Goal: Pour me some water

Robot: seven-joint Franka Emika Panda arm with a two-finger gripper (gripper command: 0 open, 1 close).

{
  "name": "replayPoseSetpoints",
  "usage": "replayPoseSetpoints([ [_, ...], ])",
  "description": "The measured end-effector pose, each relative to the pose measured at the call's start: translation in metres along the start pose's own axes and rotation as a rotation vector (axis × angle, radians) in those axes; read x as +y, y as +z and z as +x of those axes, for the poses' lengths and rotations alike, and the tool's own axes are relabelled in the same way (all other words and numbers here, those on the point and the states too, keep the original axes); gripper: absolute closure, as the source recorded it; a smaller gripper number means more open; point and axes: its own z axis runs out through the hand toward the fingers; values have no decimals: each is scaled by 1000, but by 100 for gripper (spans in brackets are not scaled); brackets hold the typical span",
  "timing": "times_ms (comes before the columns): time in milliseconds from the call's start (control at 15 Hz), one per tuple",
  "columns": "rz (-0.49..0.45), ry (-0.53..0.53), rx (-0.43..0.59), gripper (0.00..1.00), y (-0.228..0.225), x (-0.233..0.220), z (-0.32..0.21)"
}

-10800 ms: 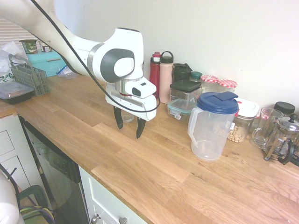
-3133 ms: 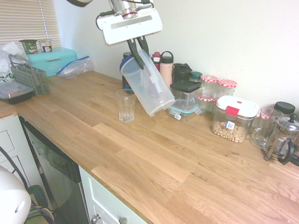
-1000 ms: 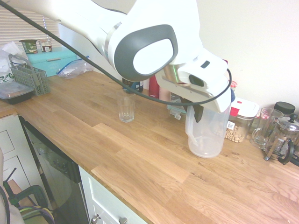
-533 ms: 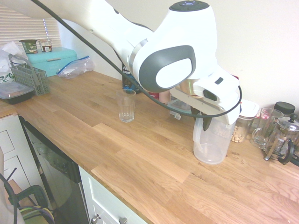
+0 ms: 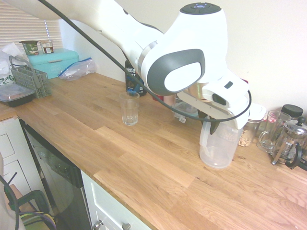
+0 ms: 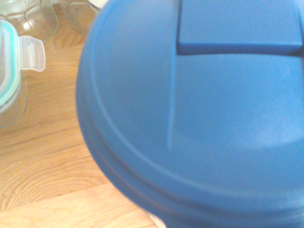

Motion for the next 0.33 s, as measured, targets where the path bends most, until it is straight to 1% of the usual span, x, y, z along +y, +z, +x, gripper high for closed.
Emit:
replayPoseSetpoints([
  [200,-56,-33,-20,0,-10,11,-5],
  [333,-92,-73,-48,0,-40,22,-18],
])
